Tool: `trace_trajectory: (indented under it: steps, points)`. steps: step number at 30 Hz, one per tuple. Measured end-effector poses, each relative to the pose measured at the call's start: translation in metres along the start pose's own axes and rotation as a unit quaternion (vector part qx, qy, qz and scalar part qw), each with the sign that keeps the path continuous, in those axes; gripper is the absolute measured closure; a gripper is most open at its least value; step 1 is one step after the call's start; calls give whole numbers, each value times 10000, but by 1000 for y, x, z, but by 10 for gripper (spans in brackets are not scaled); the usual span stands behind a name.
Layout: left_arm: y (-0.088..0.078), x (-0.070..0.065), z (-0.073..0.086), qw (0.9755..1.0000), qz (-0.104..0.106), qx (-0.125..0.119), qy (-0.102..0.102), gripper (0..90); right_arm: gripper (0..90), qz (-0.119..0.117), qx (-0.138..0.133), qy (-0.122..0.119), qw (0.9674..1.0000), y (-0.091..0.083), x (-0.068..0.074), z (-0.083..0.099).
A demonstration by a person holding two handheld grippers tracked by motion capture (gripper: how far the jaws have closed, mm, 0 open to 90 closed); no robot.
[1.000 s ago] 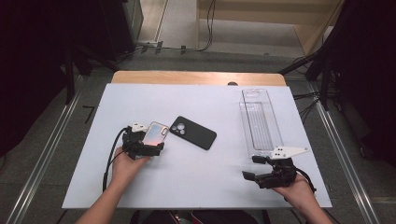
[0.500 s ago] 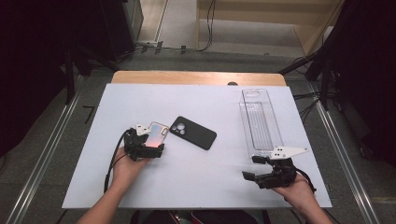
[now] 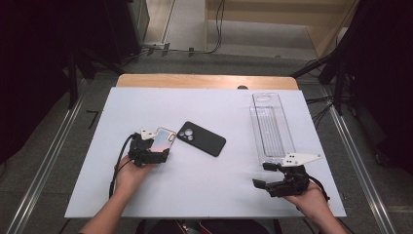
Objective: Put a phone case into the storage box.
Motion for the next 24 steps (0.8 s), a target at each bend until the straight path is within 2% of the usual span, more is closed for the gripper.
trace_trajectory:
  steps: [4, 10, 19, 20, 22, 24]
  points:
    - [0, -1, -2, 10000, -20, 42, -31, 171, 203, -3, -5, -10, 10000, 0, 0, 0]
    - [-5, 1, -6, 9995, 179, 65, -261, 171, 203, -7, -15, -12, 10000, 0, 1, 0]
    - [-22, 0, -16, 9979, 407, -241, -438, 171, 204, -27, -61, -31, 10000, -1, 1, -1]
    - [-26, -2, -18, 9970, 514, -314, -477, 172, 204, -21, -60, -28, 10000, -2, 1, -2]
    - [-28, -4, -19, 9966, 594, -323, -468, 172, 205, -18, -59, -8, 10000, -2, 1, -2]
    - [-34, -11, -23, 9957, 725, -452, -353, 171, 205, -8, -55, -13, 10000, -3, 0, -3]
Point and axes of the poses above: each handheld gripper's, and its own axes: y roughly forward along the jaws, z roughly out of its underside, x roughly to its left, the point moved 4 cm from there along y, roughly forward along the jaws, and after that the axes turned 3 degrees about -y, right-handed, at the moved point
